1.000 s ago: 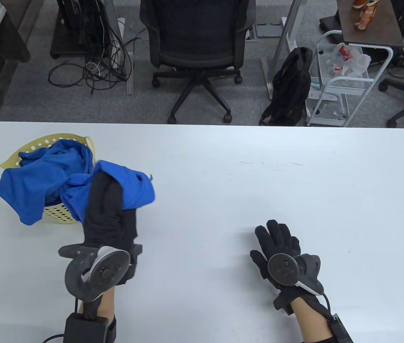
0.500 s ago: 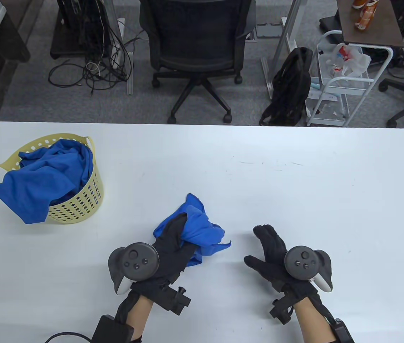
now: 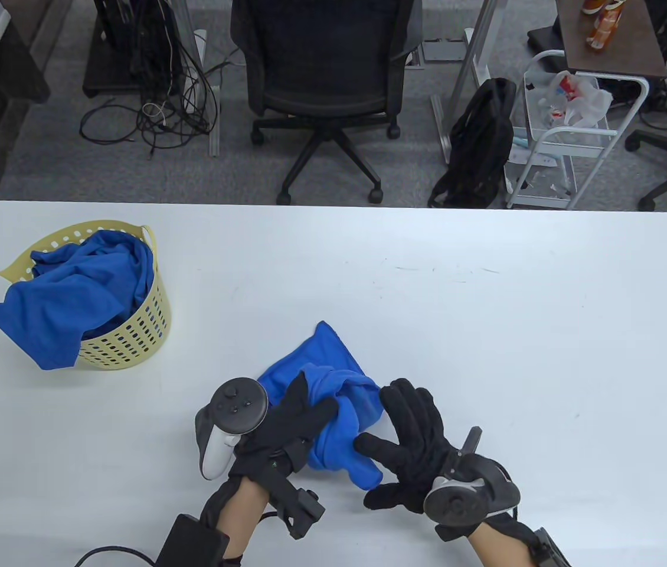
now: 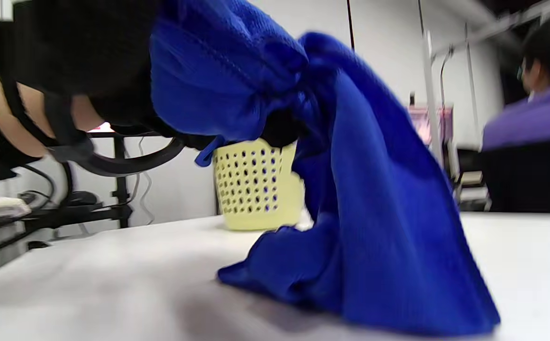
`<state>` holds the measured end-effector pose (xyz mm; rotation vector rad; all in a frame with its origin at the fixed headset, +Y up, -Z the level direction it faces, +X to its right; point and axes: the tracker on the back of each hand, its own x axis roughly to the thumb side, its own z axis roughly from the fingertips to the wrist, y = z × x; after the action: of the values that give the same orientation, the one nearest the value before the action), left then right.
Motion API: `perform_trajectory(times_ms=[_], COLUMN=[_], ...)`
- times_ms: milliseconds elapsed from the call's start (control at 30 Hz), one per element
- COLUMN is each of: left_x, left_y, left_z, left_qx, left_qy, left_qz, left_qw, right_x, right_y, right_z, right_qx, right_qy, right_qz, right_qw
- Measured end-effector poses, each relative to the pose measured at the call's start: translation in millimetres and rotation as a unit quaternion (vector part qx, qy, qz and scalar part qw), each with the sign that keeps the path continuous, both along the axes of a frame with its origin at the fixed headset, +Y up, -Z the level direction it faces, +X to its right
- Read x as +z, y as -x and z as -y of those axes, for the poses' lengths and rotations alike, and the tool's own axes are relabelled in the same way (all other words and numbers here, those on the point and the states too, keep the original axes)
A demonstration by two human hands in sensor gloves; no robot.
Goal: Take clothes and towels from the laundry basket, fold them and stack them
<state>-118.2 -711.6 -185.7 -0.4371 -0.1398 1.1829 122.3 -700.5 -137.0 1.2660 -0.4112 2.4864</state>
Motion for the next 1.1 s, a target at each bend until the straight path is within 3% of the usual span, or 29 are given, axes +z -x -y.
perform_trajectory(times_ms=[33,67,133,167,267,367,400,467,533,600,633,700,733,767,800,867,933,967,1100], left_x=[-1,-2,-4,-7,-15,-15,-13,-8,2,14,19,30,32,30,28,17,7,2,-8], left_y=[0,0,4,11,35,53,51,38,6,-26,-37,-50,-50,-44,-39,-16,8,17,32], left_z=[1,3,6,8,13,11,4,-8,-20,-27,-28,-30,-31,-31,-31,-28,-21,-17,-2], left_qx=[0.005,0.014,0.02,0.008,-0.088,-0.201,-0.251,-0.278,-0.244,-0.245,-0.262,-0.29,-0.292,-0.278,-0.259,-0.185,-0.088,-0.053,-0.014], left_qy=[0.004,0.008,0.015,0.008,-0.033,-0.077,-0.11,-0.158,-0.208,-0.247,-0.267,-0.347,-0.399,-0.423,-0.417,-0.339,-0.258,-0.22,-0.133], left_qz=[0.007,0.019,0.027,0.008,-0.089,-0.168,-0.155,-0.093,0.032,0.155,0.178,0.172,0.125,0.087,0.076,0.051,0.006,-0.007,0.018], left_qw=[1.0,1.0,0.999,1.0,0.992,0.962,0.949,0.943,0.947,0.925,0.91,0.875,0.86,0.858,0.868,0.921,0.962,0.974,0.991], right_x=[0,-2,-12,-17,-27,-31,-32,-34,-35,-33,-32,-31,-31,-32,-33,-35,-37,-39,-43], right_y=[-1,-4,-18,-30,-60,-78,-80,-78,-68,-61,-59,-56,-57,-60,-63,-74,-84,-86,-87], right_z=[0,-2,-3,-3,-4,-8,-9,-10,-9,-8,-9,-10,-12,-13,-13,-14,-14,-13,-6], right_qx=[-0.038,-0.128,-0.2,-0.262,-0.368,-0.373,-0.363,-0.352,-0.359,-0.375,-0.38,-0.385,-0.383,-0.38,-0.378,-0.378,-0.373,-0.369,-0.366], right_qy=[-0.011,-0.014,0.066,0.105,0.13,0.133,0.148,0.195,0.255,0.293,0.305,0.331,0.337,0.338,0.336,0.308,0.273,0.265,0.265], right_qz=[0.01,0.023,0.03,0.051,0.121,0.176,0.192,0.196,0.158,0.125,0.114,0.087,0.079,0.082,0.089,0.129,0.168,0.177,0.176], right_qw=[0.999,0.991,0.977,0.958,0.913,0.901,0.9,0.894,0.884,0.871,0.865,0.857,0.856,0.857,0.858,0.864,0.87,0.873,0.875])
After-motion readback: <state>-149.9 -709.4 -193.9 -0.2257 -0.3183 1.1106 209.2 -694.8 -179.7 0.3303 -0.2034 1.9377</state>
